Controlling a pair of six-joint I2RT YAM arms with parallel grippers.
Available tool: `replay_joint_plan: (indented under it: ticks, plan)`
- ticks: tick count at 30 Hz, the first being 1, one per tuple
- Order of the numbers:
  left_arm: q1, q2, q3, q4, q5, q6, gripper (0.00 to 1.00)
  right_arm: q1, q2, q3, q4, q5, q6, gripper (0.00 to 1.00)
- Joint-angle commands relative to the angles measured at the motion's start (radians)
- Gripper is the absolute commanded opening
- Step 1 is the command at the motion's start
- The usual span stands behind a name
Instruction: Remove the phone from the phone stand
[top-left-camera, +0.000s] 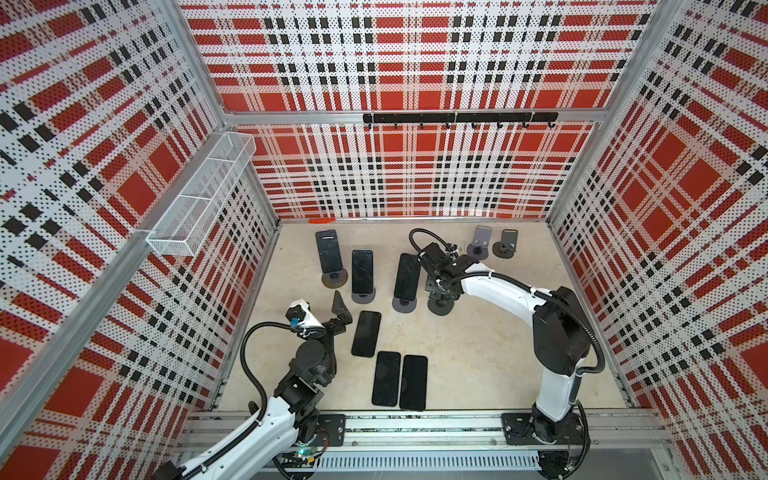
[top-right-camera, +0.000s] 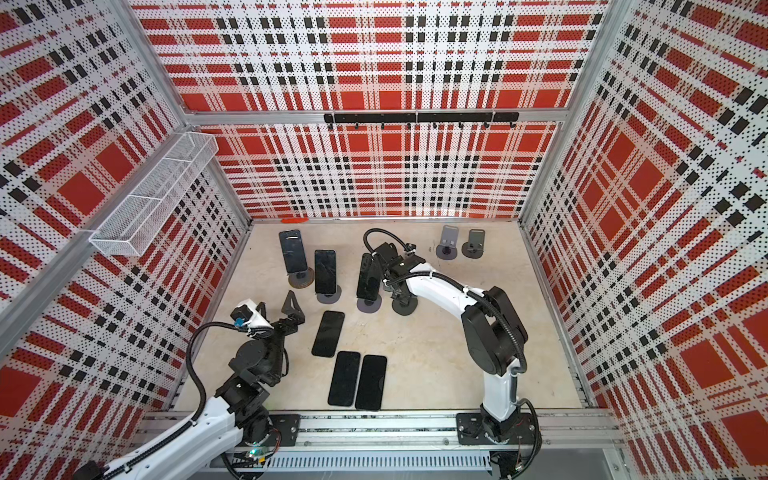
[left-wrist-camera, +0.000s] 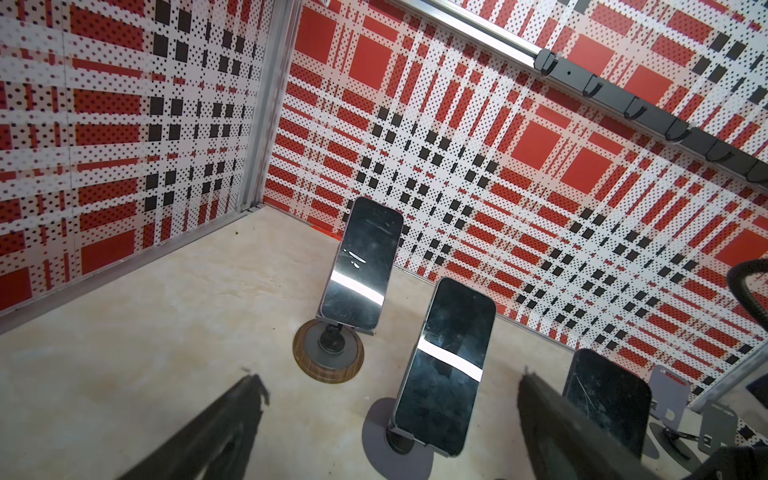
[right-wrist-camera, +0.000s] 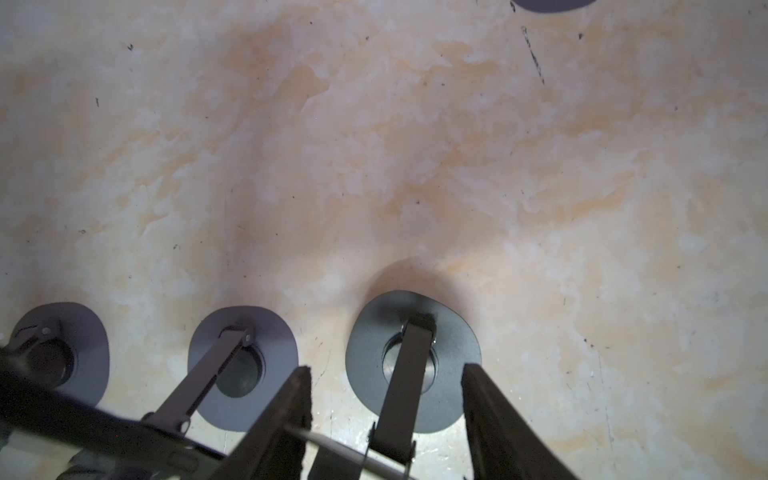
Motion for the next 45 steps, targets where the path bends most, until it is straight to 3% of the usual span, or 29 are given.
replay_joint_plan:
  ticks: [1, 9, 12, 17, 21, 36, 45]
  plan:
    - [-0.003, -0.02, -0.017, 0.006, 0.002, 0.008, 0.98, -0.049, -0.051, 0.052, 0.012, 0.011, -0.061, 0.57]
    - [-0.003, -0.016, -0.016, 0.018, 0.003, 0.005, 0.98, -0.173, -0.021, 0.129, 0.103, -0.045, -0.146, 0.58]
    - [-0.005, -0.023, -0.009, 0.015, 0.051, -0.007, 0.98, -0.21, 0.037, 0.207, 0.108, -0.046, -0.177, 0.58]
    - [-0.007, -0.013, -0.019, 0.016, -0.003, -0.004, 0.98, -0.278, 0.154, 0.344, 0.123, -0.128, -0.197, 0.57]
    - [-0.005, -0.013, -0.015, 0.018, 0.022, 0.009, 0.98, -0.332, 0.247, 0.436, 0.137, -0.227, -0.165, 0.58]
    - [0.003, 0.016, -0.017, 0.026, 0.017, 0.006, 0.98, -0.395, 0.457, 0.61, 0.161, -0.297, -0.109, 0.56]
    - [0.009, 0.022, -0.018, 0.03, 0.005, 0.002, 0.98, -0.403, 0.489, 0.658, 0.135, -0.308, -0.113, 0.67]
